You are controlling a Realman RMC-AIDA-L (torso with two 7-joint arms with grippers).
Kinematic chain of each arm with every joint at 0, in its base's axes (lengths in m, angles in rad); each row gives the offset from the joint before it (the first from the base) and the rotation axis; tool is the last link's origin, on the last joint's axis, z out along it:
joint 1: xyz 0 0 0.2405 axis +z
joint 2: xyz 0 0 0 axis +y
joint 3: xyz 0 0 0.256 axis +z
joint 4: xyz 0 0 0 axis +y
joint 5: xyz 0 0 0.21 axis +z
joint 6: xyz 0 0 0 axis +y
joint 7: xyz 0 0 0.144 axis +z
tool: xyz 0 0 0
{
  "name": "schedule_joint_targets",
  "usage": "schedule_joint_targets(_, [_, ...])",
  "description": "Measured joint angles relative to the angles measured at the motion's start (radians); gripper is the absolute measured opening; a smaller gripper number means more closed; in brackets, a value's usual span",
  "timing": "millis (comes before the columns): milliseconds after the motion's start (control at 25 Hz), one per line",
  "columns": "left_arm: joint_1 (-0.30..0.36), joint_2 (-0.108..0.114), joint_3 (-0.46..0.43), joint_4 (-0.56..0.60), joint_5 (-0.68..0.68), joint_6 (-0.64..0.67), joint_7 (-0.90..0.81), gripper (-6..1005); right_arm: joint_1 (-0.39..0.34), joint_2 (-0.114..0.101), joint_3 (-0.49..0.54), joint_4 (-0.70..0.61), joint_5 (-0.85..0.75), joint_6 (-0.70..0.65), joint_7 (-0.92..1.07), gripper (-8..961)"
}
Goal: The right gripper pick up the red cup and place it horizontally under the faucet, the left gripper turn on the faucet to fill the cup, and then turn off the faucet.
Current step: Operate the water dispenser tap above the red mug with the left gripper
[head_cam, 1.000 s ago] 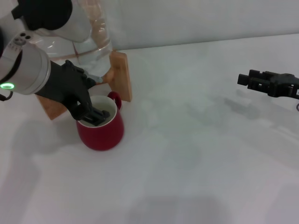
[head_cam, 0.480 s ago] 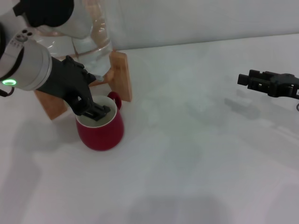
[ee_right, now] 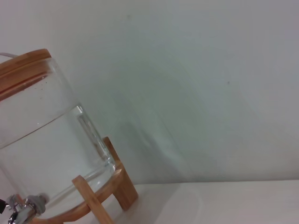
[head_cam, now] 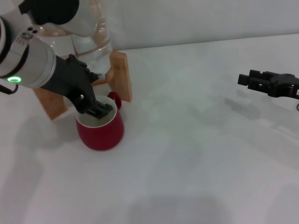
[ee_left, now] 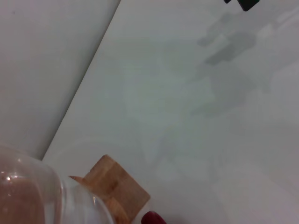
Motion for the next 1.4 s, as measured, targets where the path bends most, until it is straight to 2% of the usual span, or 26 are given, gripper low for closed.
schedule_joint_targets(1400, [-0.013,0.000,0.022,-0.015,0.049,0.047,-0.017,799,-0.001,0.000,0.000,-0.001,0.000,-0.004,-0.002,604])
